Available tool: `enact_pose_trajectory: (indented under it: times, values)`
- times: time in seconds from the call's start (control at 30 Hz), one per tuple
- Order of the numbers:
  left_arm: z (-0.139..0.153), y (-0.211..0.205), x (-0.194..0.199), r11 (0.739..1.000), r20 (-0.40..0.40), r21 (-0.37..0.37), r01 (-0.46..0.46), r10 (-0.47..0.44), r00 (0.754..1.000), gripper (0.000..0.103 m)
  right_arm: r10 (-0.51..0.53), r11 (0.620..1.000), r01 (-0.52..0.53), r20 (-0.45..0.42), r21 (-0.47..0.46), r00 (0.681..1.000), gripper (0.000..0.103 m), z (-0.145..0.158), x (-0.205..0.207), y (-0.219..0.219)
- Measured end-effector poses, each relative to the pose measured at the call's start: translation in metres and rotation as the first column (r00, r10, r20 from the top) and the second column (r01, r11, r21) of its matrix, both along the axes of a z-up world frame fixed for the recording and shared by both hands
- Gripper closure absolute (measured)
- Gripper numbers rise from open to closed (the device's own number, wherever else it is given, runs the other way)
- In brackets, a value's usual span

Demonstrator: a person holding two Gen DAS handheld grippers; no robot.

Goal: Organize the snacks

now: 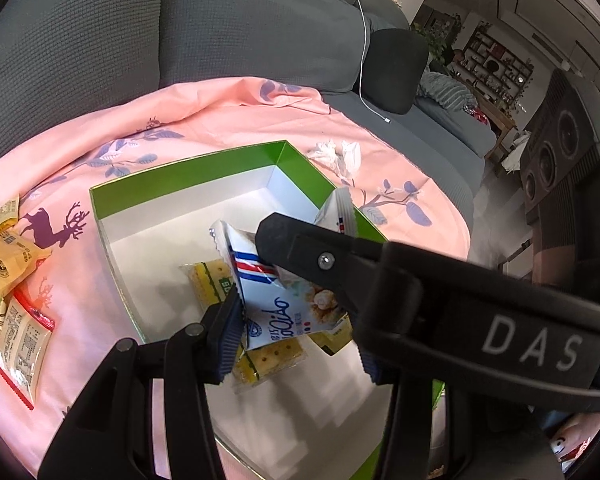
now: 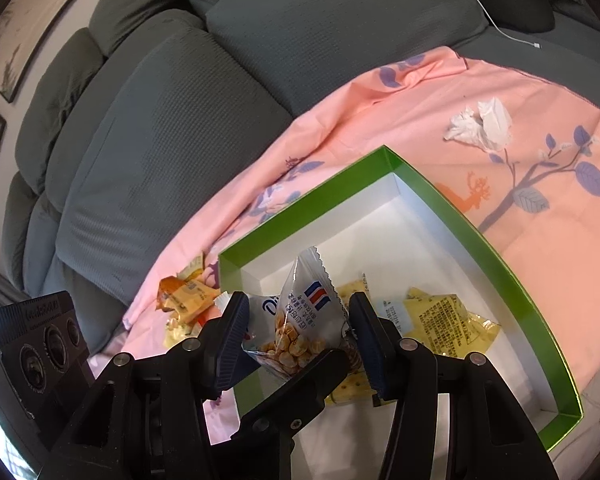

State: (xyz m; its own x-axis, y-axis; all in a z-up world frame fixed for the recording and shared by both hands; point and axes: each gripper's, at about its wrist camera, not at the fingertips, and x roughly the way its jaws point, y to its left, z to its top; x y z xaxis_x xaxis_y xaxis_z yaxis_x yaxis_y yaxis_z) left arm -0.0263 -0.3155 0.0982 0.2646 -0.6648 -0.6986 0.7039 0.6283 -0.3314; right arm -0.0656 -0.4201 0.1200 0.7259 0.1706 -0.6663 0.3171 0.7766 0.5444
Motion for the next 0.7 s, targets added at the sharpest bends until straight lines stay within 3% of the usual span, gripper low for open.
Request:
enact_pose_trajectory:
  times: [0.7]
  values:
    - [-0.014, -0.017, 0.01, 0.997, -0.043, 0.071, 0.022, -0.019, 0.999, 0.054, -0.05, 0.997, 0.054, -0.059, 0.062, 0.997, 0.048, -0.021, 0.005, -0.013]
